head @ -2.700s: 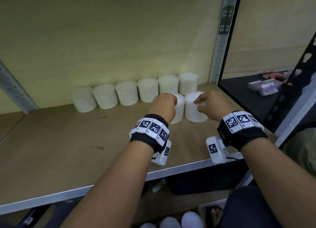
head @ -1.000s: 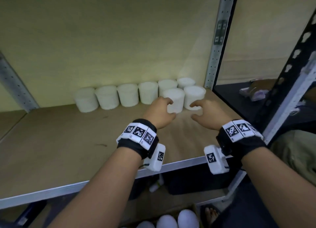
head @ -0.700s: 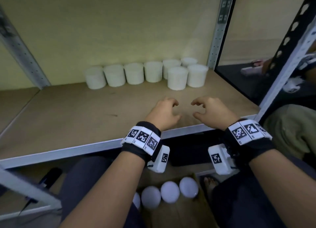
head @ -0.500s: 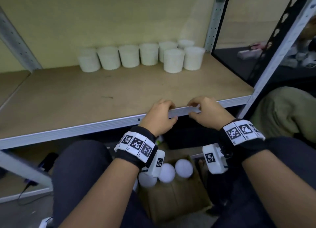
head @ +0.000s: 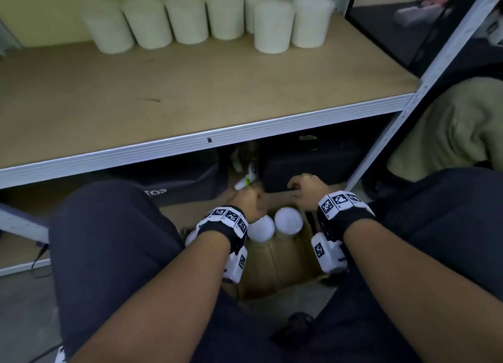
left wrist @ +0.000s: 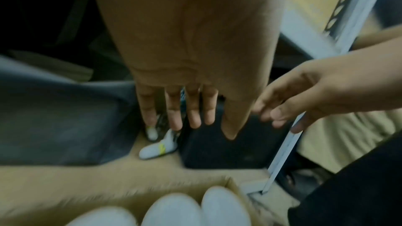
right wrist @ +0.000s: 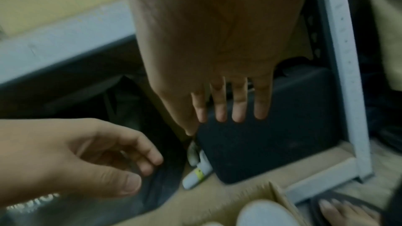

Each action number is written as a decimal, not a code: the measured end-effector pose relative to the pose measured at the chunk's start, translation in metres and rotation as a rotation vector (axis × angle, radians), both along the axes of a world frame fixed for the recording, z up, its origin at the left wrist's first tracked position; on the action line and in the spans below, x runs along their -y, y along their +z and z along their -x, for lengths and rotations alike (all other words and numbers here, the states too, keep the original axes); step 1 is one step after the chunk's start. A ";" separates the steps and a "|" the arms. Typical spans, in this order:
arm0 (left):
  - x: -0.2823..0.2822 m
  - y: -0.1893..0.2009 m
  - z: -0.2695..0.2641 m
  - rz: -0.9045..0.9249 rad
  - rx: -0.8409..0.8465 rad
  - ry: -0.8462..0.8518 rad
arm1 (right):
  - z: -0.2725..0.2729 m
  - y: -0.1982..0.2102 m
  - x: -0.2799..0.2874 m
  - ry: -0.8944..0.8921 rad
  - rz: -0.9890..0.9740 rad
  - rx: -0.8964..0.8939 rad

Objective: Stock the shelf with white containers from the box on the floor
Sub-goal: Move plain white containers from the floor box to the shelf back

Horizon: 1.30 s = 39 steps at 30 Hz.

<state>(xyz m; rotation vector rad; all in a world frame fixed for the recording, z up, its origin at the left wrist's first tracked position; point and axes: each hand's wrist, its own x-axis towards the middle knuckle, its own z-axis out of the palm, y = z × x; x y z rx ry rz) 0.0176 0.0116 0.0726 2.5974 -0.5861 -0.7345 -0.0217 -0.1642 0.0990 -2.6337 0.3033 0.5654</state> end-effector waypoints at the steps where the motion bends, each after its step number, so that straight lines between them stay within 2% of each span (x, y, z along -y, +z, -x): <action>1: 0.000 -0.013 0.001 -0.007 -0.011 0.027 | 0.000 -0.012 -0.001 0.008 0.006 -0.025; 6: 0.007 -0.069 0.003 -0.001 -0.084 0.092 | 0.003 -0.064 -0.004 0.009 0.046 -0.096; 16: 0.017 -0.138 0.005 -0.111 -0.147 0.080 | 0.000 -0.135 -0.009 0.054 0.167 -0.198; 24: 0.031 -0.170 0.008 -0.241 -0.025 -0.025 | -0.013 -0.169 -0.006 0.088 0.217 -0.297; 28: 0.032 -0.180 0.011 -0.252 -0.011 -0.014 | -0.014 -0.182 -0.010 0.125 0.301 -0.299; 33: 0.031 -0.182 0.007 -0.252 -0.038 -0.029 | -0.019 -0.188 -0.011 0.137 0.379 -0.282; 39: 0.030 -0.173 0.004 -0.234 -0.058 -0.023 | -0.018 -0.178 -0.012 0.073 0.336 -0.276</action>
